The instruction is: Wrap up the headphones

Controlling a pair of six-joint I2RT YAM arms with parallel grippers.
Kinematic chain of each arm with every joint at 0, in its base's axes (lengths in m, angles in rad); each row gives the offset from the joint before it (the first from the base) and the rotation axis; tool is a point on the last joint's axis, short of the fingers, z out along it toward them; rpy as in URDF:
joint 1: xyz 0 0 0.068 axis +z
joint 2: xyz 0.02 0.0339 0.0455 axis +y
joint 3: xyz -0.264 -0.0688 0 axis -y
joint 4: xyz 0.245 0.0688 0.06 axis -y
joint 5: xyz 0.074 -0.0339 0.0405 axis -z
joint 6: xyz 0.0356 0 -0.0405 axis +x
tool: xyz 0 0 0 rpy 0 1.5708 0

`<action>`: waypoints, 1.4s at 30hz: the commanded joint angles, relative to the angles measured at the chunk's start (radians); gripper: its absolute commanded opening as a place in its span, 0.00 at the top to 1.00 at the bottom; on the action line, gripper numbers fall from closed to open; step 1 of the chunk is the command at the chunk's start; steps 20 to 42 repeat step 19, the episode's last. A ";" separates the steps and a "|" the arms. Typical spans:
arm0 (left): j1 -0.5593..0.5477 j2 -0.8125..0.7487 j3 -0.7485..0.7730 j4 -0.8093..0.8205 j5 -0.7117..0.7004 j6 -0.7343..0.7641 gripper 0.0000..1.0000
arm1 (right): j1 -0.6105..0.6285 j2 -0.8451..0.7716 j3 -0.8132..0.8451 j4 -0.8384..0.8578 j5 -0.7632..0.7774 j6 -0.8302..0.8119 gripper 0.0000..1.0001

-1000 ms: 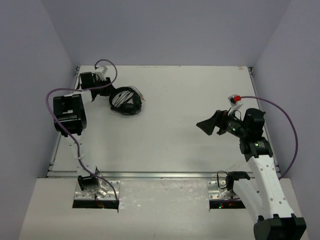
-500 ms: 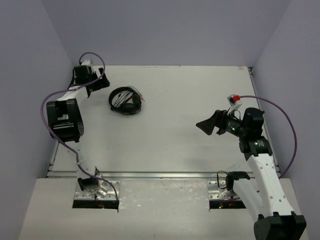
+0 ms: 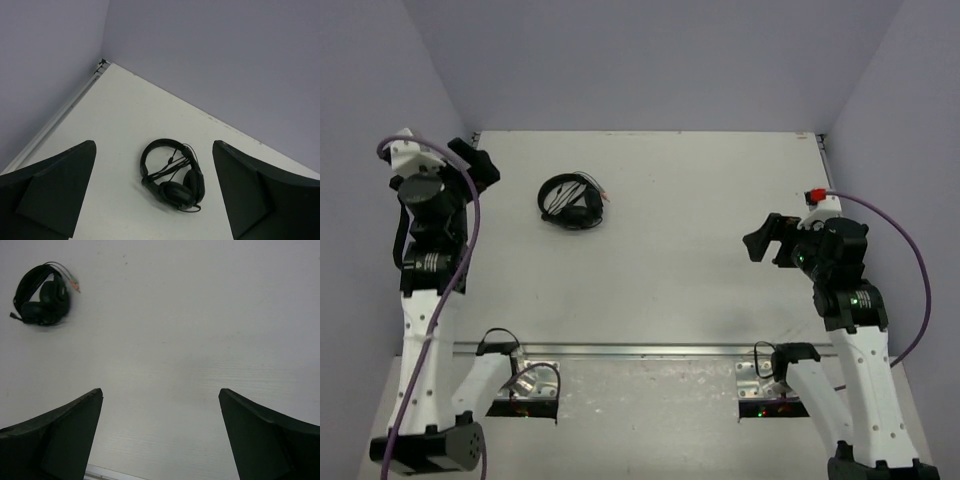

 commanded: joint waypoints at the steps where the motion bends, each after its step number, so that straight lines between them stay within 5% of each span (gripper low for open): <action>1: -0.071 -0.133 -0.056 -0.161 -0.109 0.119 0.00 | 0.016 -0.058 0.084 -0.096 0.269 -0.053 0.01; 10: -0.131 -0.333 -0.025 -0.336 -0.041 0.172 0.00 | 0.018 -0.096 0.249 -0.254 0.337 -0.137 0.01; 42: -0.163 -0.333 -0.031 -0.330 0.014 0.173 0.00 | 0.018 -0.084 0.228 -0.253 0.301 -0.129 0.01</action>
